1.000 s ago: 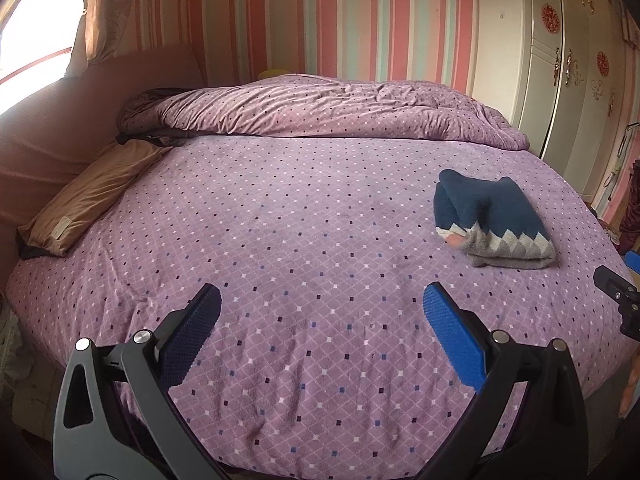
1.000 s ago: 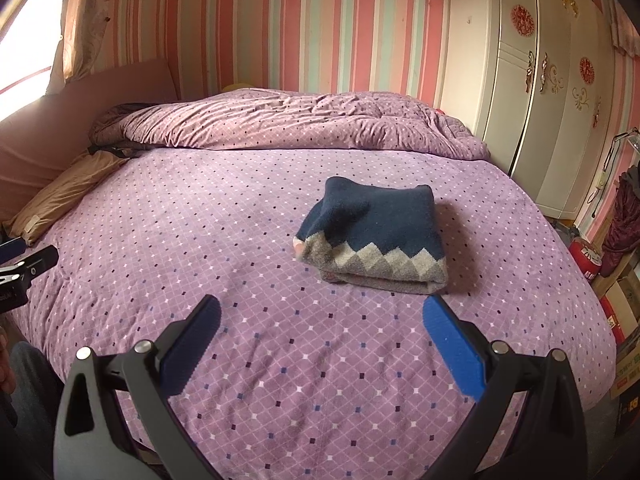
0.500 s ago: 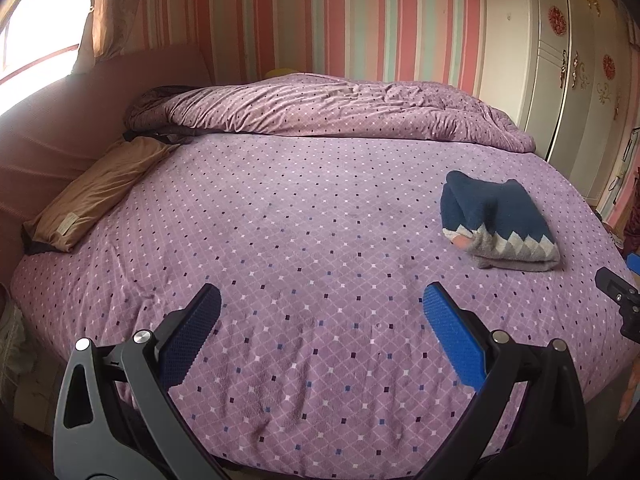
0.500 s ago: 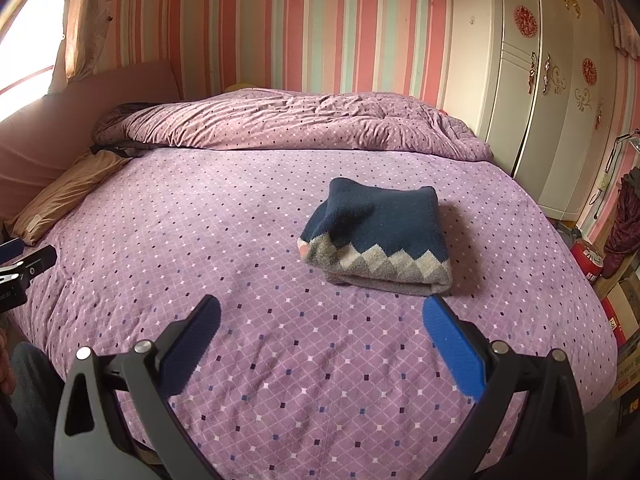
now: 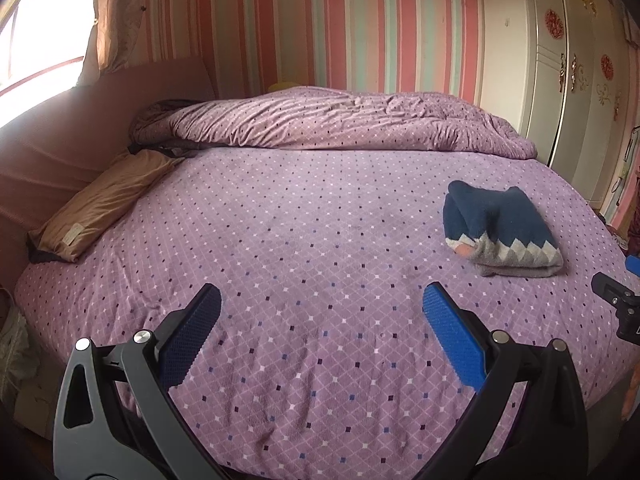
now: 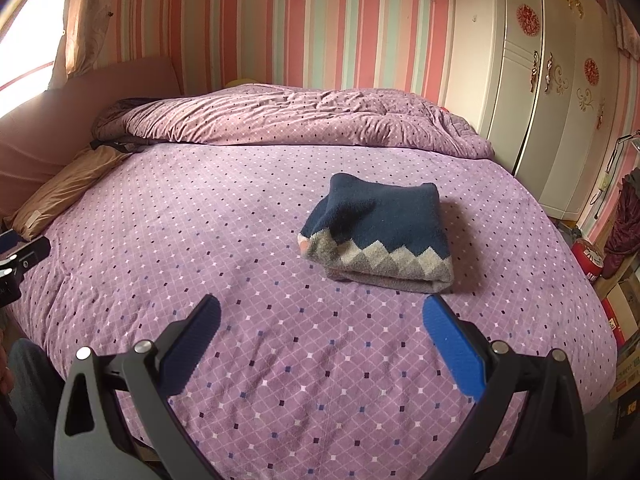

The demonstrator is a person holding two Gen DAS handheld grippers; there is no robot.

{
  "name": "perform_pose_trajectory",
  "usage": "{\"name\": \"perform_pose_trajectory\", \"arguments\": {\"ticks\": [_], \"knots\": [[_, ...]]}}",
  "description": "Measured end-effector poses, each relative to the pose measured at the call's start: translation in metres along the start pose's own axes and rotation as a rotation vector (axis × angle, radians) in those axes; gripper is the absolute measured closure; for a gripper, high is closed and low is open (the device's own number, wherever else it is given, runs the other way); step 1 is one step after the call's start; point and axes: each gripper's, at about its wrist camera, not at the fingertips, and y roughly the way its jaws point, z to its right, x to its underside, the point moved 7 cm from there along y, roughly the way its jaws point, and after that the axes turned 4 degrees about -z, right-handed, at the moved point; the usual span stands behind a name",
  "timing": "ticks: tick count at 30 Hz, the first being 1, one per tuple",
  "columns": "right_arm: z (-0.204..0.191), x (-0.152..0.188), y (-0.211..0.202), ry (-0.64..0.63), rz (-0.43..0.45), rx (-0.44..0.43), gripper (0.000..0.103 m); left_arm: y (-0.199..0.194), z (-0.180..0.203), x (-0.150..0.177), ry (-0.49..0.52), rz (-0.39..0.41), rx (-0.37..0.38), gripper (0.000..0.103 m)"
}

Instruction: Fold small clothes

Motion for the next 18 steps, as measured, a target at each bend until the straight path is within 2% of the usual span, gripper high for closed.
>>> {"name": "perform_pose_trajectory", "arguments": {"ticks": [18], "knots": [[0.0046, -0.0011, 0.0008, 0.002, 0.006, 0.012, 0.002, 0.0030, 0.0071, 0.0008, -0.015, -0.046, 0.096, 0.003]]}}
